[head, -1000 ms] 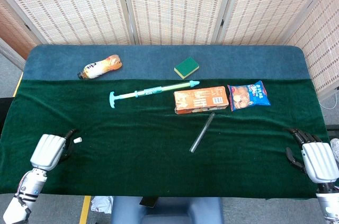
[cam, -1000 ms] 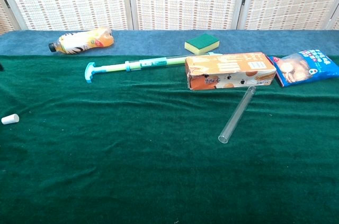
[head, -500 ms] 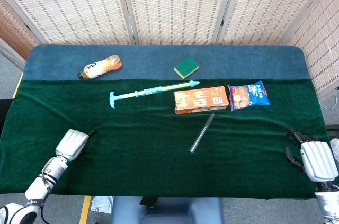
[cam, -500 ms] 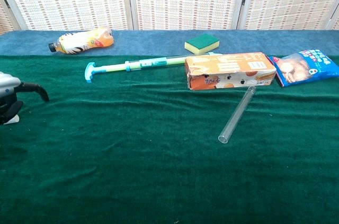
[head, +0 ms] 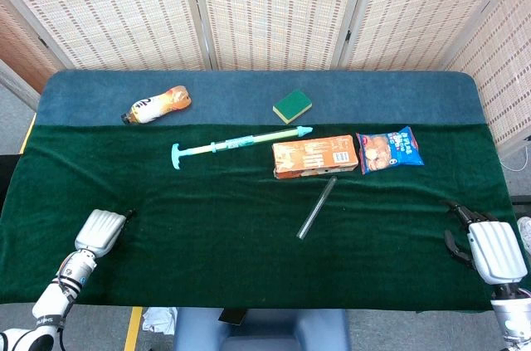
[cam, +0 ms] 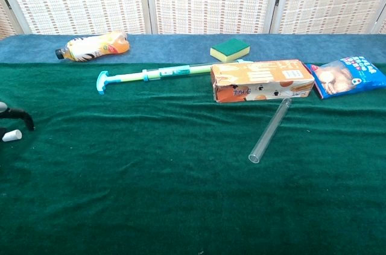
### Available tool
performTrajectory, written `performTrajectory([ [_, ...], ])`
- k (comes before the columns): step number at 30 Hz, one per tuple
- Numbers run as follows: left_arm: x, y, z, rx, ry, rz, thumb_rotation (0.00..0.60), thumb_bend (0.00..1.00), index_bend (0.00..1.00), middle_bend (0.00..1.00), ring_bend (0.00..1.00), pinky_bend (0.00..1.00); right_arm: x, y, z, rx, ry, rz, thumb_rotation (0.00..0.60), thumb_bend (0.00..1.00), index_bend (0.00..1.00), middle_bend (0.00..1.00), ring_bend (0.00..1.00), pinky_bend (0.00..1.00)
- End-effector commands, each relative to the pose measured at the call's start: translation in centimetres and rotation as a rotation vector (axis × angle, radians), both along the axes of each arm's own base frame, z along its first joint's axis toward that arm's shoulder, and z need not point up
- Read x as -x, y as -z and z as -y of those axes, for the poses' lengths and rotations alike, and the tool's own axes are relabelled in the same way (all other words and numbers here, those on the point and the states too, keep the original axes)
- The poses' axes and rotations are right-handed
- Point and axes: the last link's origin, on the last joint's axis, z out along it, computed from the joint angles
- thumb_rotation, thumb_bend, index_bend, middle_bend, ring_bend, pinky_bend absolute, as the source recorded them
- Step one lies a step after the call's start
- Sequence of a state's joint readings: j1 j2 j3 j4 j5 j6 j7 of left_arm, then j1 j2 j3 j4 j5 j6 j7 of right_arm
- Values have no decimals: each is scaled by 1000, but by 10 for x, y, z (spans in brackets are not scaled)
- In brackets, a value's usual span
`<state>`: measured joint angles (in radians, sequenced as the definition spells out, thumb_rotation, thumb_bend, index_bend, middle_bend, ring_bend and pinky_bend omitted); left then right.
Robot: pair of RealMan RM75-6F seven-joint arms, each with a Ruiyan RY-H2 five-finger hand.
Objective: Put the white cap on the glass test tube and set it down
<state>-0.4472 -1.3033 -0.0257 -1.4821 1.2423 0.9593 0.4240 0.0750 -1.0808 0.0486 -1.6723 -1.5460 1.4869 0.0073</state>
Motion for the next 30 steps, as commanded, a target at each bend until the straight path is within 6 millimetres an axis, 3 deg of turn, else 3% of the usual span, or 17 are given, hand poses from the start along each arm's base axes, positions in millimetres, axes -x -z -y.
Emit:
performTrajectory([
  [1,6,-3,1,-12,-19,-1,600,829,304,985,922,867,0,1,0,-2,1,-1,593,551,231,439,526,466],
  [16,15,-2,-1,-10,-56,4,600,829,303,985,921,867,-1,0,-1,5,5,2,590,551,231,444,534,473],
  [30,30,-26,11,-76,-124,45,600,829,315,985,919,867,-4,-2,0,10,-2,7,590,551,231,450,544,480],
])
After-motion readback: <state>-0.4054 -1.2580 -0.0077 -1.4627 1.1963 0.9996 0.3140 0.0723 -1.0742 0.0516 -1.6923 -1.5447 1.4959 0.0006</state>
